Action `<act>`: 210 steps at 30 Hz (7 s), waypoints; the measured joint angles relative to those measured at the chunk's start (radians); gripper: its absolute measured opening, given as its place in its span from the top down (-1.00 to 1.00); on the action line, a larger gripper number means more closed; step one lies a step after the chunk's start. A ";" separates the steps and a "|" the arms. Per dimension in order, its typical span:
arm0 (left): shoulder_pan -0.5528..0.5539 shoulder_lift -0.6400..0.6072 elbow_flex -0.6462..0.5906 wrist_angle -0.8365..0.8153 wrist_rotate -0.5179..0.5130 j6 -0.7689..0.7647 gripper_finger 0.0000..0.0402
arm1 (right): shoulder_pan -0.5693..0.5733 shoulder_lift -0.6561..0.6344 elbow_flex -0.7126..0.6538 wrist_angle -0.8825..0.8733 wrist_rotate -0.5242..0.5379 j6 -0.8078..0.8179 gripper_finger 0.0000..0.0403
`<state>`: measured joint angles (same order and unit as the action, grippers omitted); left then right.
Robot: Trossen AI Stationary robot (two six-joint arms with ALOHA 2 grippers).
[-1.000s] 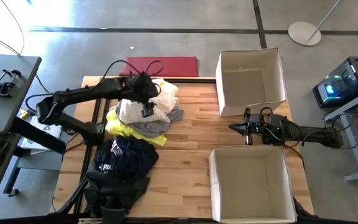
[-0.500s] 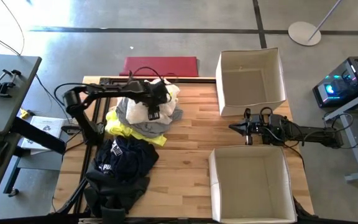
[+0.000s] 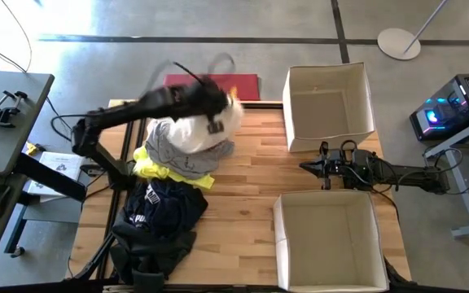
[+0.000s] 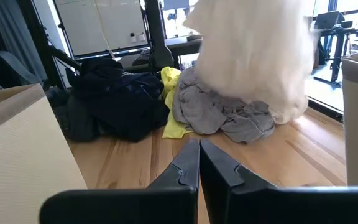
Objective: Sort clothes
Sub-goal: Put the white dress in the top white bin, then put the gray shirt in the top white bin
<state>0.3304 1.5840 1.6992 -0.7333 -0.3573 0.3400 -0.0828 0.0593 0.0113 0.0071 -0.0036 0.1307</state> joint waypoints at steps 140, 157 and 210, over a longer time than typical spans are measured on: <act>0.131 0.184 0.433 -0.137 0.472 0.055 0.13 | -0.329 0.912 1.422 0.343 0.610 -0.724 0.99; 0.073 0.174 0.433 -0.253 0.425 0.078 0.13 | -0.485 1.134 1.722 -0.678 0.647 -0.468 1.00; -0.140 -0.508 -0.737 -0.029 -0.011 -0.507 0.13 | -0.130 0.840 0.986 -0.507 0.022 -0.075 -0.13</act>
<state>0.1899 1.0765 0.9617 -0.7623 -0.3683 -0.1672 -0.2126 0.8998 0.9972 -0.4996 0.0179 0.0561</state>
